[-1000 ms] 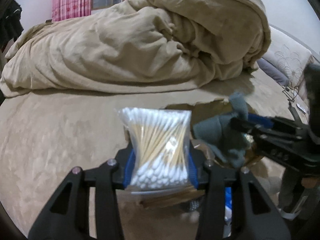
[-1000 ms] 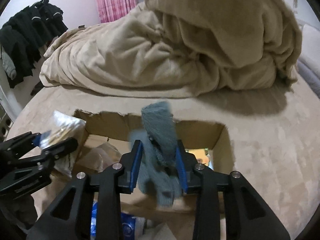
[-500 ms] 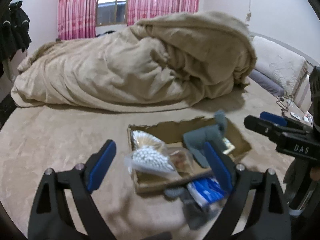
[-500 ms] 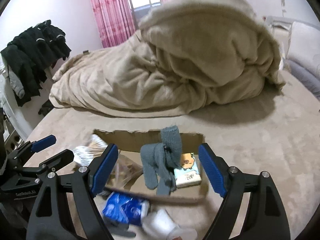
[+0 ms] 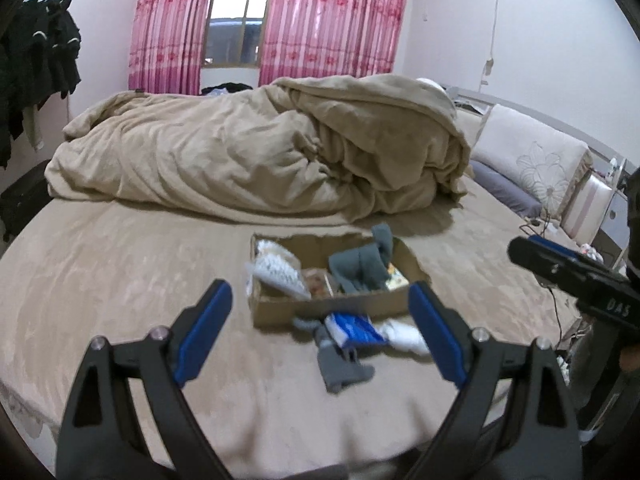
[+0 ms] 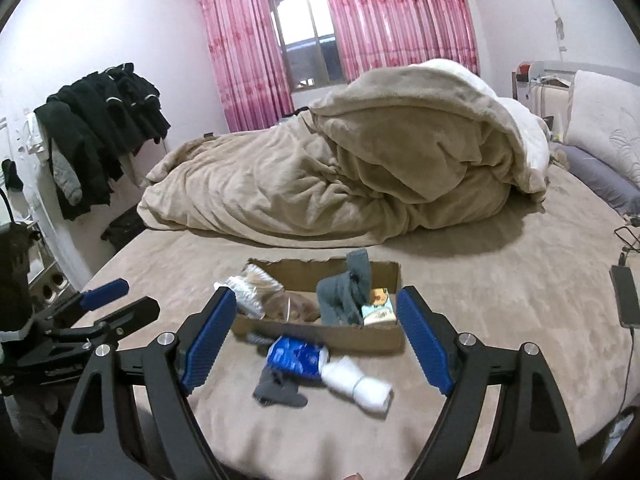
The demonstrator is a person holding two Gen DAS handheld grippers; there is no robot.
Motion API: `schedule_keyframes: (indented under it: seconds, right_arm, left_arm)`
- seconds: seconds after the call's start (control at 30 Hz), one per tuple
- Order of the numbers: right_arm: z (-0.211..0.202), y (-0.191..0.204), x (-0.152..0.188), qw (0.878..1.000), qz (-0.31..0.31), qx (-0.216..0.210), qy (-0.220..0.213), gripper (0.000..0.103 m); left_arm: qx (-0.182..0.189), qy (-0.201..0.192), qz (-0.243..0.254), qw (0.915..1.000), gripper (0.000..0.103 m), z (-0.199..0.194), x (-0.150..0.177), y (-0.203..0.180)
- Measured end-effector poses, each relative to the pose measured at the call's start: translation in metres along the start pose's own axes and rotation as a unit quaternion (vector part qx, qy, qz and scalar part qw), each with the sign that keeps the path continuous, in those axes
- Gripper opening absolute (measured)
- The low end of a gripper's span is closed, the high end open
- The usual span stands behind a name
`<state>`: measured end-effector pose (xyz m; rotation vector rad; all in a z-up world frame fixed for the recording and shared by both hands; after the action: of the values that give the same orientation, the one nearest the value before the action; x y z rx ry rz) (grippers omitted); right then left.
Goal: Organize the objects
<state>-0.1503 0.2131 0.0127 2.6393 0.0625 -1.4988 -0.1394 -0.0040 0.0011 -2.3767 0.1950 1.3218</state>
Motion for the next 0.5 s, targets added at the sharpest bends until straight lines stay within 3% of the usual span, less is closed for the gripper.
schedule_keyframes:
  seconds: [0.17, 0.5]
  right_arm:
    - [-0.017, -0.001, 0.024, 1.0, 0.003, -0.01, 0.004, 0.085]
    - [-0.007, -0.01, 0.06, 0.999, 0.005, 0.001, 0.032, 0.085]
  left_arm:
    - [-0.021, 0.004, 0.007, 0.9998, 0.091, -0.015, 0.025, -0.005]
    - [-0.012, 0.041, -0.019, 0.9989, 0.091, 0.001, 0.07, -0.006]
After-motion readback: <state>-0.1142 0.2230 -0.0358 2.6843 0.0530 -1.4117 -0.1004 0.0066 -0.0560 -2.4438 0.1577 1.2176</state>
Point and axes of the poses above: each gripper's, at about its wrist camera, not at the fingertips, and z roughly the way its jaws point, y to its left, x to its underside, the point moved 7 cm from there along z, roughly the way its jaws point, and after that the axes turned 15 degrees about x, right-handed, at the moved point
